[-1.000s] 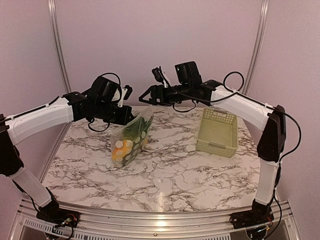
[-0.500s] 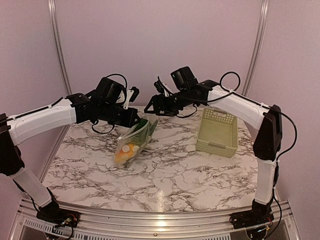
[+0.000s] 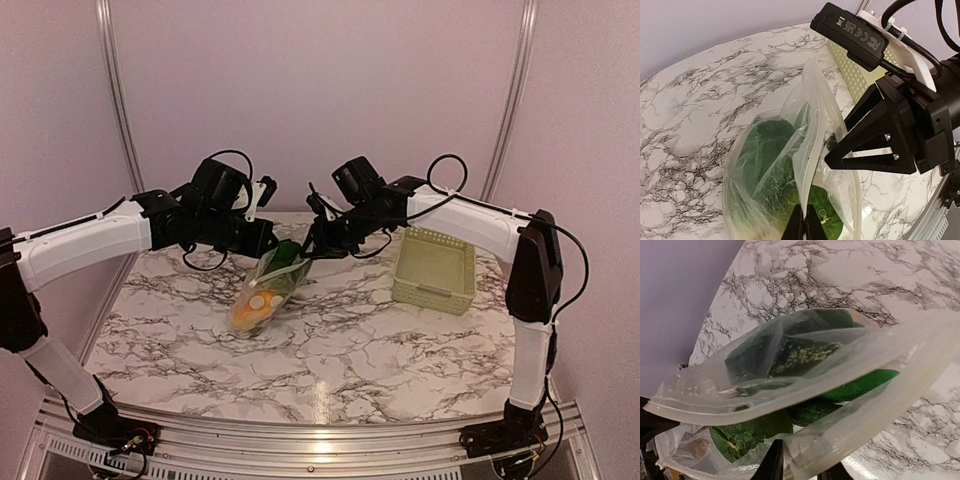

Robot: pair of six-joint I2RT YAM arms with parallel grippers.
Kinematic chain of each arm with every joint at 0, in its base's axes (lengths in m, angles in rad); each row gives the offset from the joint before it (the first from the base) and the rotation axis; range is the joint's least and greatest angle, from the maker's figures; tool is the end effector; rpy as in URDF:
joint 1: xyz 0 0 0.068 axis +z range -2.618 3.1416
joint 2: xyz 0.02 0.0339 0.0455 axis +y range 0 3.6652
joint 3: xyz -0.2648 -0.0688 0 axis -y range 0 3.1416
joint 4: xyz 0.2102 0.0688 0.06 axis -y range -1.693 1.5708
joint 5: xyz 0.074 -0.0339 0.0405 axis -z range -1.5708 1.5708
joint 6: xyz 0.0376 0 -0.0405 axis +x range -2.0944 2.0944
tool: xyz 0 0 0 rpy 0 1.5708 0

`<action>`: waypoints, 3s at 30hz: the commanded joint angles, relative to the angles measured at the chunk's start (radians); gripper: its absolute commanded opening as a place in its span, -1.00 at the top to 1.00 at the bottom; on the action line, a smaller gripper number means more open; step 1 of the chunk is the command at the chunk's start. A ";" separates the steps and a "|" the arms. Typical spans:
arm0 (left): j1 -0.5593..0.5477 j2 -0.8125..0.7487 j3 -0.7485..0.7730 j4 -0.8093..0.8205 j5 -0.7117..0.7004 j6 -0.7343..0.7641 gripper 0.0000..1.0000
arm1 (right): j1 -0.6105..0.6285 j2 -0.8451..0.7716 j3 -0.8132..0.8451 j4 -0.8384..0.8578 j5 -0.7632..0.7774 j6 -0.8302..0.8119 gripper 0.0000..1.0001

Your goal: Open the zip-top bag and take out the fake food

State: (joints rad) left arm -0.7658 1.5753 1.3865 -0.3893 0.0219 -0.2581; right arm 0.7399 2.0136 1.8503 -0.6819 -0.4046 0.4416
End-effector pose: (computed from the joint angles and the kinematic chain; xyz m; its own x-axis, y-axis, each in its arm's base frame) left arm 0.2390 -0.2310 0.3368 -0.5611 0.1855 -0.8067 0.5822 0.7812 -0.2253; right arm 0.3022 0.2959 0.2966 -0.8468 -0.2411 -0.4741 -0.4986 0.6701 0.5498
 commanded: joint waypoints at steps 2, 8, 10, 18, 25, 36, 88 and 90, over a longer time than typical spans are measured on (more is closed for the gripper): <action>0.003 -0.079 -0.058 0.000 -0.101 0.009 1.00 | 0.006 -0.022 0.014 0.001 0.038 0.005 0.87; 0.029 -0.116 -0.092 -0.062 -0.126 0.020 1.00 | 0.006 -0.027 0.032 0.059 0.013 -0.015 1.00; 0.029 -0.111 -0.079 -0.064 -0.095 0.039 0.74 | 0.008 -0.032 0.032 0.090 -0.013 -0.029 1.00; 0.029 0.091 0.190 -0.204 -0.111 0.046 0.28 | 0.018 -0.024 0.070 0.151 -0.109 -0.066 1.00; 0.033 0.161 0.286 -0.290 -0.159 0.047 1.00 | 0.016 -0.031 0.067 0.142 -0.098 -0.079 1.00; 0.088 -0.010 0.183 -0.308 -0.255 -0.014 1.00 | -0.015 0.089 0.237 0.171 -0.186 -0.090 1.00; 0.076 0.125 0.095 -0.113 0.085 -0.124 1.00 | 0.018 -0.036 -0.146 0.186 -0.128 -0.548 -0.26; 0.076 0.126 0.095 -0.111 0.087 -0.122 1.00 | 0.018 -0.017 -0.137 0.193 -0.102 -0.520 -0.26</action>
State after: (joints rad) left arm -0.6872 1.7267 1.4891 -0.5163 0.1001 -0.3855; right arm 0.7444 1.9900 1.6981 -0.5488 -0.5537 -0.1043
